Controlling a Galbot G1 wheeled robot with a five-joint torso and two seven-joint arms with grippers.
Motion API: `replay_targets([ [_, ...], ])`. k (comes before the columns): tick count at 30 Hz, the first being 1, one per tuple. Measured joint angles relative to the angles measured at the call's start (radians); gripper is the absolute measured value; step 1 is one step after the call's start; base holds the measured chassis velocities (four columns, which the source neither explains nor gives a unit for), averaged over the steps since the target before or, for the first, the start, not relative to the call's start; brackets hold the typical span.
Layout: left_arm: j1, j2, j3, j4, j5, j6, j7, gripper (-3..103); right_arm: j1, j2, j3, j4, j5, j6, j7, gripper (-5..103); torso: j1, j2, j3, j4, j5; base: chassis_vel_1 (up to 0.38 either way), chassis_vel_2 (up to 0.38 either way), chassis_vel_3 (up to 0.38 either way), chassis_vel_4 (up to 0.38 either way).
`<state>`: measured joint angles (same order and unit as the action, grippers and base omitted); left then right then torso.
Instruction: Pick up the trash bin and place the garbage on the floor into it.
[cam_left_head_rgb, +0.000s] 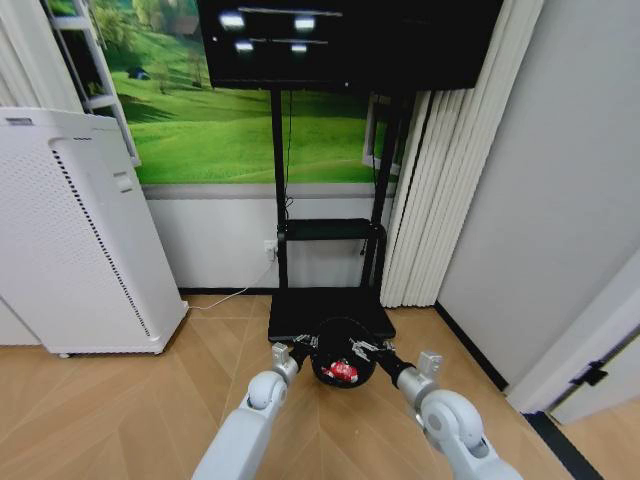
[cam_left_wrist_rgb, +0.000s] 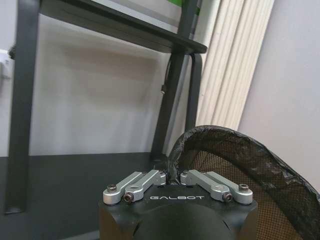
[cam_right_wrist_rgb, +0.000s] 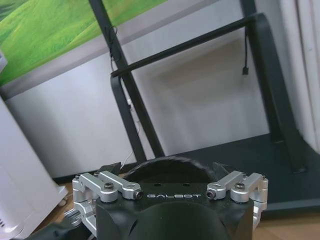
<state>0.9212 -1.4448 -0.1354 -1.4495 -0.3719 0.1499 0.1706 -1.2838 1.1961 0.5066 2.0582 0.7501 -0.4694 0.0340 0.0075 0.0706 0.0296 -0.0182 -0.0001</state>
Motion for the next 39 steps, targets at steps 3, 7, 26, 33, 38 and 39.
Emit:
replay_targets([
  [3,0.011,0.011,-0.024,-0.011,0.007,0.0,-0.004,7,-0.005,-0.003,0.019,-0.002,0.002,0.014,0.009,100,0.0,0.0,0.0,0.0001,0.0,0.0,0.0,0.0,0.0],
  [7,0.032,0.023,-0.073,-0.038,0.007,0.0,-0.005,7,-0.005,0.002,0.044,-0.016,0.005,0.033,0.027,100,0.0,0.0,0.0,0.0,-0.0001,0.0,0.0,0.0,0.0],
  [26,0.143,0.029,-0.401,-0.185,0.124,0.026,-0.076,7,-0.032,0.051,0.083,-0.21,-0.29,0.2,0.064,100,0.0,0.0,0.0,0.0002,-0.0001,0.0,0.0,0.0,0.0],
  [33,0.212,0.054,-0.458,-0.248,0.124,0.028,-0.078,7,-0.039,0.05,0.081,-0.297,-0.422,0.277,0.052,100,0.0,0.0,0.0,0.0002,0.0001,0.0,0.0,0.0,0.0],
  [38,0.242,0.057,-0.482,-0.275,0.121,0.028,-0.074,7,-0.039,0.047,0.086,-0.319,-0.508,0.301,0.034,100,0.0,0.0,0.0,0.0002,0.0,0.0,0.0,0.0,0.0],
  [39,0.245,0.057,-0.484,-0.279,0.12,0.028,-0.074,7,-0.039,0.046,0.086,-0.319,-0.516,0.302,0.031,100,0.0,0.0,0.0,0.0002,0.0,0.0,0.0,0.0,0.0],
])
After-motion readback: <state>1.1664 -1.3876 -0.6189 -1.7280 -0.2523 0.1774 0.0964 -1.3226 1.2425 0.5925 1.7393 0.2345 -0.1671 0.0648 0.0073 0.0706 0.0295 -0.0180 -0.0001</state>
